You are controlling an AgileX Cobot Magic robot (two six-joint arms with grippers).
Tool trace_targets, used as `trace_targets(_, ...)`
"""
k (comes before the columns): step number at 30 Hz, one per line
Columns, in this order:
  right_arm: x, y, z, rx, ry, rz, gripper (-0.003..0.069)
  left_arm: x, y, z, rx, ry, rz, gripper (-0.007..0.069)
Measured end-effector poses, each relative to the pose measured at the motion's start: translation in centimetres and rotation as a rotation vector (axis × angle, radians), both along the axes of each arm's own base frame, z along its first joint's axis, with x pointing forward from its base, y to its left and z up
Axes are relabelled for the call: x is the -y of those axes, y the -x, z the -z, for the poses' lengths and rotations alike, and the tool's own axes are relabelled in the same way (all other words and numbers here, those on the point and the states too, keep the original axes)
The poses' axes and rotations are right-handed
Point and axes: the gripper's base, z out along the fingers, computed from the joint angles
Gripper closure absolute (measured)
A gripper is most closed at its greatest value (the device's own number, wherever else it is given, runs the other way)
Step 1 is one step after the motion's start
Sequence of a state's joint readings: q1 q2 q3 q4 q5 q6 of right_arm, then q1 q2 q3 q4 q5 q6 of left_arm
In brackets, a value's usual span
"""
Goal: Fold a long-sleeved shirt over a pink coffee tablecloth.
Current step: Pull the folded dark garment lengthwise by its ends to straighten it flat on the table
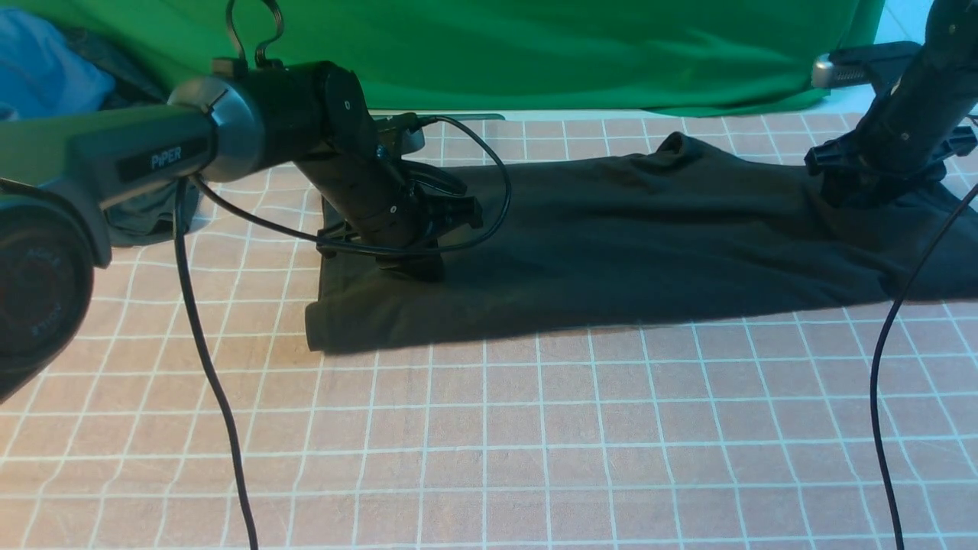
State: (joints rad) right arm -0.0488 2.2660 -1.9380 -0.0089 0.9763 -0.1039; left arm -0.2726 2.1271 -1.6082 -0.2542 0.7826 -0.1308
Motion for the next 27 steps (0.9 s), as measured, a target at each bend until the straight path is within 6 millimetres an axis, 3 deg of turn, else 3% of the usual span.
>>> trace_targets(8, -1.0, -0.3, 2.0, -0.041, -0.029, -0.042, 0.0133, 0.0, 0.0, 0.0, 0.0, 0.001, 0.0, 0.061)
trace_targets(10, -1.1, -0.4, 2.3, -0.037, -0.03, -0.045, 0.0167, 0.0, 0.0, 0.0, 0.0, 0.001, 0.0, 0.061)
trace_targets(13, -1.1, -0.5, 2.4, -0.028, -0.03, -0.055, 0.0272, 0.0, 0.0, 0.0, -0.001, 0.002, -0.001, 0.061)
trace_targets(14, -1.1, -0.6, 2.3, -0.014, -0.028, -0.062, 0.0409, 0.0, 0.0, 0.0, -0.001, 0.004, -0.002, 0.061)
trace_targets(15, -1.1, -0.7, 2.3, -0.004, -0.024, -0.071, 0.0496, 0.0, 0.0, 0.0, -0.001, 0.005, -0.002, 0.061)
trace_targets(17, -1.1, -0.8, 2.2, 0.01, -0.017, -0.086, 0.0578, 0.0, 0.0, 0.0, -0.002, 0.007, -0.003, 0.061)
trace_targets(27, -0.4, -0.9, -1.3, 0.073, 0.016, -0.097, 0.0592, 0.0, 0.0, 0.0, -0.004, 0.007, -0.003, 0.061)
